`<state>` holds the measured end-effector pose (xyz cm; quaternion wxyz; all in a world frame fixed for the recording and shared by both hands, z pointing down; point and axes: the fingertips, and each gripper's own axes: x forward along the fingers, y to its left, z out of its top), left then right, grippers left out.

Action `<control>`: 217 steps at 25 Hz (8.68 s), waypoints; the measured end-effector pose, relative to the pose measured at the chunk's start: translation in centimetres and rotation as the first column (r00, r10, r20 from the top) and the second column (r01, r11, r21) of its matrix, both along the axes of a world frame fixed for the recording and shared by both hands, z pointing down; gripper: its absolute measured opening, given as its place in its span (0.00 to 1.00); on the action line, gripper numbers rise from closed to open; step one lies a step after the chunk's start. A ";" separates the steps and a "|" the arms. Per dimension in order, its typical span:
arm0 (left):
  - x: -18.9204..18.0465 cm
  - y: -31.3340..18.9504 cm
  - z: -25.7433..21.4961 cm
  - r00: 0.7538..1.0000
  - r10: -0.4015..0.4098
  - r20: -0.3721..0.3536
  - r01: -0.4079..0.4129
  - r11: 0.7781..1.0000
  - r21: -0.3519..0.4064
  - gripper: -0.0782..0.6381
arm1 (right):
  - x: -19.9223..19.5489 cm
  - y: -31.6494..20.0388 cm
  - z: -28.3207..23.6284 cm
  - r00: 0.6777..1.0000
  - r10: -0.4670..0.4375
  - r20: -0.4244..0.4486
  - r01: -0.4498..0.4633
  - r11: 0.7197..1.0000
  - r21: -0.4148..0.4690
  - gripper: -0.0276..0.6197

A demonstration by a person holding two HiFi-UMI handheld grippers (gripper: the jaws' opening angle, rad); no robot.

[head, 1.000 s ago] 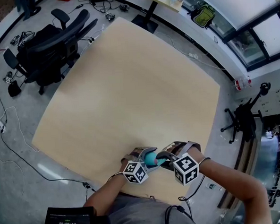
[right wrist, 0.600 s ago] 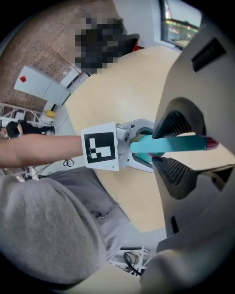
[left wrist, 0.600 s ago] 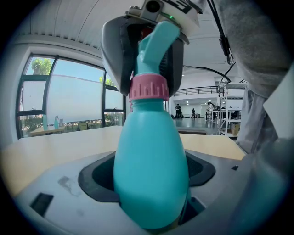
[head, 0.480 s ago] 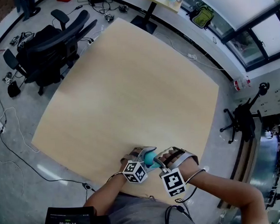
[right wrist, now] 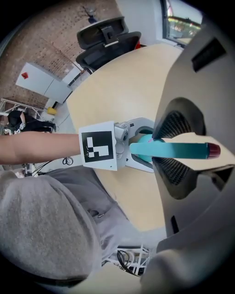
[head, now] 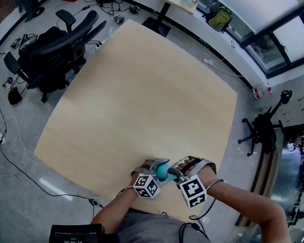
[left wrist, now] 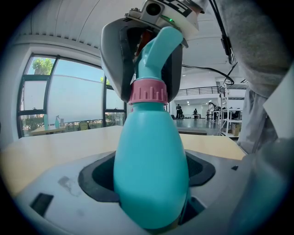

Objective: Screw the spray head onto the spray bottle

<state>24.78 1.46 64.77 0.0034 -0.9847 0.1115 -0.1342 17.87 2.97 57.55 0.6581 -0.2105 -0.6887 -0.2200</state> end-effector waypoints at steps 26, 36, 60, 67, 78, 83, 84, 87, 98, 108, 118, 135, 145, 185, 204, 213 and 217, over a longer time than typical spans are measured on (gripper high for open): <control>-0.4 -1.8 -0.7 0.958 -0.285 0.027 0.286 0.958 -0.009 0.66 | 0.6 -2.3 -4.9 0.111 0.966 0.234 -0.915 0.191 -0.356 0.38; 0.5 -1.1 -0.6 0.987 -0.161 0.002 0.161 0.987 -0.026 0.66 | 1.4 0.1 -6.9 0.928 -0.345 0.140 0.319 0.930 0.180 0.38; 0.7 -0.7 -0.7 0.991 -0.132 0.016 0.133 0.991 -0.022 0.66 | 0.5 0.4 -1.9 0.972 -0.156 0.178 0.184 0.971 -0.155 0.24; 0.8 -0.7 -0.9 0.994 -0.109 -0.004 0.109 0.993 -0.037 0.66 | 0.8 -0.2 -1.9 0.966 -0.042 0.256 0.099 0.972 -0.213 0.24; 0.8 -0.5 -0.9 0.995 -0.097 0.003 0.097 0.995 -0.034 0.66 | 0.0 0.4 -2.6 0.974 -0.017 0.224 0.052 0.987 -0.152 0.25; 0.9 -0.5 -0.9 0.995 -0.097 0.002 0.097 0.995 -0.035 0.66 | -0.4 0.6 -2.5 0.985 -0.108 0.133 0.119 0.990 -0.073 0.25; 0.8 -0.5 -0.9 0.995 -0.097 0.002 0.097 0.995 -0.035 0.66 | -0.4 0.6 -2.3 0.986 -0.119 0.113 0.127 0.990 -0.061 0.25; 0.8 -0.5 -0.9 0.995 -0.098 0.005 0.098 0.995 -0.031 0.66 | -0.2 0.8 -1.9 0.986 -0.155 0.057 0.156 0.987 -0.027 0.25; 0.7 -0.5 -0.7 0.995 -0.098 0.012 0.098 0.995 -0.029 0.66 | 0.3 0.5 -1.3 0.980 -0.197 -0.022 0.198 0.980 0.032 0.25; 0.8 -0.6 -0.7 0.996 -0.091 0.013 0.092 0.995 -0.028 0.66 | 0.3 0.1 -1.6 0.993 -0.092 0.069 0.092 0.996 -0.005 0.25; 0.8 0.0 -1.2 0.997 -0.015 -0.070 0.008 0.995 -0.098 0.66 | 0.8 -0.4 -2.1 0.950 0.062 0.307 -0.011 0.987 -0.163 0.25; 0.6 2.0 -1.2 0.992 0.095 -0.078 -0.103 0.990 -0.098 0.66 | 0.8 0.3 -2.4 0.713 0.507 0.484 -0.314 0.848 -0.427 0.25; 0.5 2.1 -0.9 0.995 0.085 -0.055 -0.090 0.991 -0.102 0.66 | 0.6 0.8 -2.8 0.676 0.592 0.439 -0.398 0.794 -0.459 0.26; 0.0 -0.7 0.3 0.879 -0.471 0.080 0.477 0.875 -0.083 0.66 | 2.4 -0.3 -0.8 -0.503 0.849 0.163 -0.799 -0.385 -0.461 0.25; 2.1 0.7 0.5 0.986 -0.167 0.020 0.168 0.978 -0.125 0.66 | 0.0 3.2 -6.4 0.910 -0.410 0.062 0.406 0.911 0.066 0.41; 2.7 0.8 0.5 0.988 -0.153 0.018 0.154 0.980 -0.126 0.66 | 3.2 1.5 -0.9 0.677 -0.716 -0.171 0.727 0.687 -0.001 0.41; 2.7 0.8 0.6 0.988 -0.151 0.019 0.152 0.980 -0.126 0.66 | 3.7 1.5 -0.3 0.696 -0.697 -0.175 0.705 0.709 -0.021 0.25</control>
